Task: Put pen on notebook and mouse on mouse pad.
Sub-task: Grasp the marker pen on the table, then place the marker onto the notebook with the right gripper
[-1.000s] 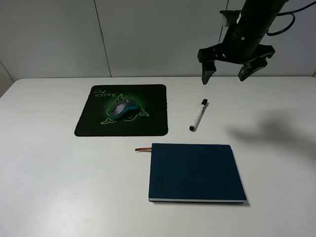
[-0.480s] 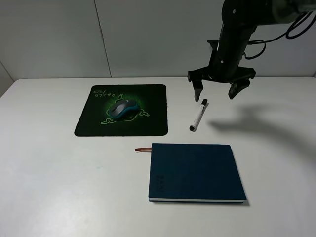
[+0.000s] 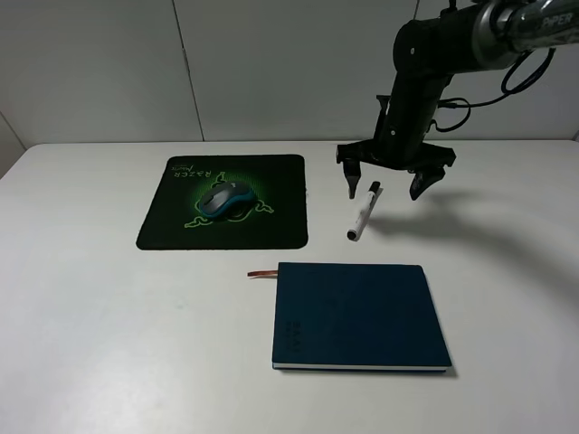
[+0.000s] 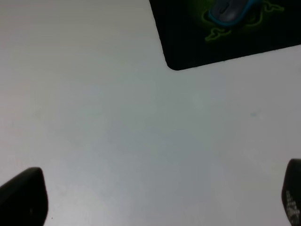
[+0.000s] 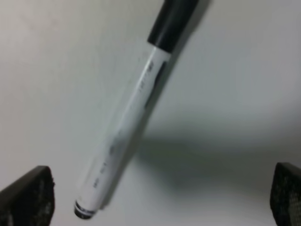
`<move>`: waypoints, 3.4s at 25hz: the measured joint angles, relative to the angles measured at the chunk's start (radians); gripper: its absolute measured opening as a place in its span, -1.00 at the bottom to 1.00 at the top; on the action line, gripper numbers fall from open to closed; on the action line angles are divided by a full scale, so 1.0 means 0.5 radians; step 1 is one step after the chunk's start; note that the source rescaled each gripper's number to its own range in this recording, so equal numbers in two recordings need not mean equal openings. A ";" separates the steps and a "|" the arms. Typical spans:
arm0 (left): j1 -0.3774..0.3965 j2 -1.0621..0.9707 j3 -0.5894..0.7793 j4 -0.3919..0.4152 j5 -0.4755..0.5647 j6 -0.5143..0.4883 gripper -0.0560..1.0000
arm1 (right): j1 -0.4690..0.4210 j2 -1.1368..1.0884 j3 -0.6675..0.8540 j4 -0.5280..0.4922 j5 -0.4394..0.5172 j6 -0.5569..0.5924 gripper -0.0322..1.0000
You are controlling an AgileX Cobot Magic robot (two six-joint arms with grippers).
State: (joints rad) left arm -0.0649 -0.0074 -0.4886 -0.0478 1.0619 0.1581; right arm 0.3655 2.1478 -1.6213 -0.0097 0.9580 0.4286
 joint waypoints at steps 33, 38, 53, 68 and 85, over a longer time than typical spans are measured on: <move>0.000 0.000 0.000 0.004 -0.002 0.000 1.00 | 0.000 0.207 -0.003 -0.105 -0.138 0.178 1.00; 0.000 0.000 0.000 0.004 -0.002 0.000 1.00 | 0.000 0.207 -0.003 -0.111 -0.138 0.178 1.00; 0.000 0.000 0.000 0.004 -0.002 0.000 1.00 | 0.000 0.207 -0.003 -0.113 -0.132 0.178 0.35; 0.000 0.000 0.000 0.001 -0.002 0.000 1.00 | 0.000 0.207 -0.003 -0.113 -0.115 0.178 -0.93; 0.000 0.000 0.000 0.001 -0.002 0.000 1.00 | 0.000 0.207 -0.003 -0.113 -0.067 0.178 -0.93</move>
State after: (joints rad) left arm -0.0649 -0.0074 -0.4886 -0.0475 1.0610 0.1581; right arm 0.3655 2.2513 -1.6226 -0.0662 0.9245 0.5174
